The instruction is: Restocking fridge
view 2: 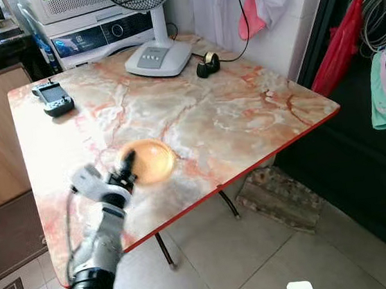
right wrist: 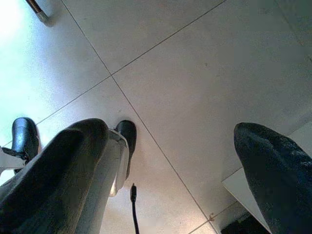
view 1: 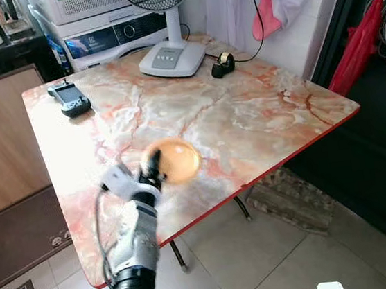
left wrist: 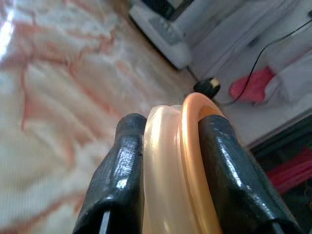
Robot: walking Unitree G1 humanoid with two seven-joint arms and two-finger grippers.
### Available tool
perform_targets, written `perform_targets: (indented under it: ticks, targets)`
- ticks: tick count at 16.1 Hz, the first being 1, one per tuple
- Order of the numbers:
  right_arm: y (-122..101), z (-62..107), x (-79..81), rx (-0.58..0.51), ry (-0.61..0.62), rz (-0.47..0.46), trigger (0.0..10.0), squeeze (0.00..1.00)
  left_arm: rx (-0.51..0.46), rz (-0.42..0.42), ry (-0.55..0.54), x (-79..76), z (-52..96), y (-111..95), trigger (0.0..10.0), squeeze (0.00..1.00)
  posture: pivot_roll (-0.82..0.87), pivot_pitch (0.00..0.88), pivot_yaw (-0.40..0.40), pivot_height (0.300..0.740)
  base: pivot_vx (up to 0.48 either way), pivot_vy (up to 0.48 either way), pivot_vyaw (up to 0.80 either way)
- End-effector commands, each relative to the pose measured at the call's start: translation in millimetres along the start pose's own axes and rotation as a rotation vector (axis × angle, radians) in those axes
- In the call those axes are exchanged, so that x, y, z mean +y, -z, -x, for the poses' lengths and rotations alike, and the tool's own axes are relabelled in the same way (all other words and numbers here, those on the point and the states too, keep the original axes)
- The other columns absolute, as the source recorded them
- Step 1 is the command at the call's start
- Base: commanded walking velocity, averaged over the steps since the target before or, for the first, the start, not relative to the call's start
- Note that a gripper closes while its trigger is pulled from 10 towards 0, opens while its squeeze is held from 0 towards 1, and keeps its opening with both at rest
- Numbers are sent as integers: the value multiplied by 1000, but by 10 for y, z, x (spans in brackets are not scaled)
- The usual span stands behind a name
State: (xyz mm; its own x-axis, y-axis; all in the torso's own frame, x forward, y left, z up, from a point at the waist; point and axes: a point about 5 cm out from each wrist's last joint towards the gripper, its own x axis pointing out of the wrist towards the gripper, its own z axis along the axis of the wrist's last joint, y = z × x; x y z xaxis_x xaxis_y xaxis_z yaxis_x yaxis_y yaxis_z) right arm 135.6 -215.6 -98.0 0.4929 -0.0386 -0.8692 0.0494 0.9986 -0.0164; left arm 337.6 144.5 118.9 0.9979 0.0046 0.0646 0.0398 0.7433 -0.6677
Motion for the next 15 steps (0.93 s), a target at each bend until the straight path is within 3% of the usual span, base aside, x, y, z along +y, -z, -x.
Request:
perform_targets:
  ticks: [1,4,5,6,7,8,11,15]
  targets:
    - [16,5,-17,9,2,4,10000,0,-18,6,-9,24,18,-73,0,0,42,0,-25,740,0,0,0]
    - [21,5,-11,10,2,1,10000,0,-41,-141,2,49,87,-231,353,0,41,0,-18,740,0,0,0]
    - [21,5,-10,9,2,-1,10000,0,-50,-271,14,68,138,-293,7608,0,41,0,-17,740,0,0,0]
    - [23,5,-9,8,3,-3,10000,0,-70,-337,13,106,206,-384,10000,0,44,0,-16,740,0,0,0]
    - [23,5,-8,8,3,-4,10000,0,-79,-377,13,120,225,-426,10000,0,46,0,-14,740,0,0,0]
    - [25,6,-10,6,4,-8,10000,0,-126,-666,66,119,313,-620,10000,0,51,0,-15,740,0,0,0]
    - [23,8,-17,1,5,-10,10000,0,-193,-748,37,113,333,-801,10000,0,60,0,-13,740,0,0,0]
    - [21,10,-17,-12,9,-25,10000,0,-144,-831,53,50,384,-595,10000,0,53,0,-10,740,0,0,0]
